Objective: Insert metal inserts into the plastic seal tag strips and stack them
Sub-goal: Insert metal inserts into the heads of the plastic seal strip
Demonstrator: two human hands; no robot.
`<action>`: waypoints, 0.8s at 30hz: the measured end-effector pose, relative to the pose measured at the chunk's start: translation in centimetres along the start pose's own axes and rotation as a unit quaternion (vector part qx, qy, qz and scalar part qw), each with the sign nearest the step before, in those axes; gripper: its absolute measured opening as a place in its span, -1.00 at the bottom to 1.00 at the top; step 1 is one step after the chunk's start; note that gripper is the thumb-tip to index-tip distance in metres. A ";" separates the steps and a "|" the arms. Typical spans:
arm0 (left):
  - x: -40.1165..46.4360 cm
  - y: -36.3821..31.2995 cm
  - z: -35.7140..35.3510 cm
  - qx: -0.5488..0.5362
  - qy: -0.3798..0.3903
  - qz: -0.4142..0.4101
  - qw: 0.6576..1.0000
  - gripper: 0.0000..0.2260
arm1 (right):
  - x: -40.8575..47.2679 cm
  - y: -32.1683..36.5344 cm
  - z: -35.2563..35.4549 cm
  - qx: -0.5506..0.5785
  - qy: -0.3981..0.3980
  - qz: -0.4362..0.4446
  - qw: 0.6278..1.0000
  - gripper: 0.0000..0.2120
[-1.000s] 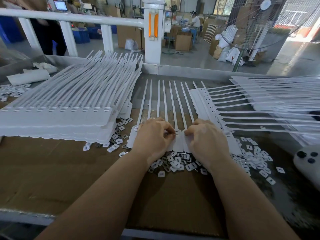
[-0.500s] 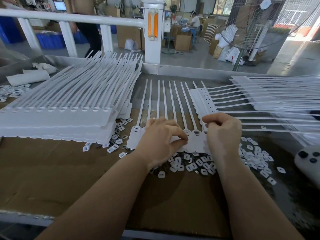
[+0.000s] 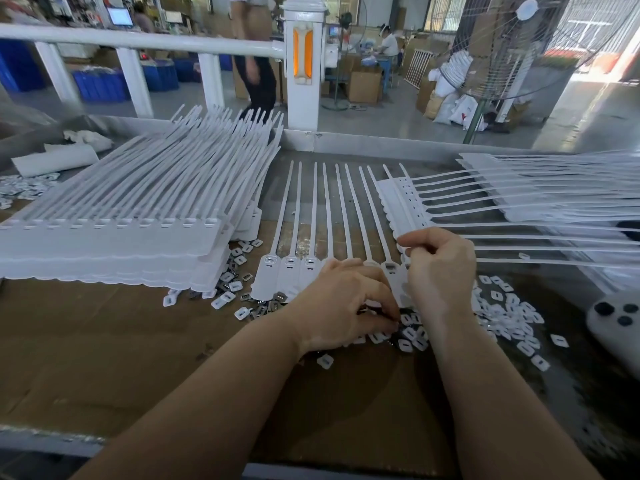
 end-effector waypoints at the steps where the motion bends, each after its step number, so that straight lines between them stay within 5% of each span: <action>1: 0.0 0.2 0.1 -0.023 -0.011 0.015 1.000 -0.92 | 0.0 0.0 0.0 -0.001 0.001 0.002 1.000 -0.65; 12: -1.1 4.1 2.0 -0.196 -0.223 0.238 0.925 -0.84 | -1.8 2.7 -2.0 0.035 0.157 0.100 0.982 -0.85; 16: -1.3 4.5 2.2 -0.210 -0.230 0.257 0.915 -0.90 | -2.5 3.1 -2.7 0.026 0.230 0.122 0.965 -0.84; 24: -1.1 4.3 2.0 -0.215 -0.218 0.249 0.919 -0.94 | -2.0 2.9 -2.5 0.049 0.216 0.118 0.968 -0.92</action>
Point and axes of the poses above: each hand's wrist, its own x-axis towards the middle knuckle, its own z-axis out of the back of the hand, y = z × x, the point moved 5 cm from there along x, towards the middle knuckle, and after that the axes turned 10 degrees about x, right-handed, at the moved point
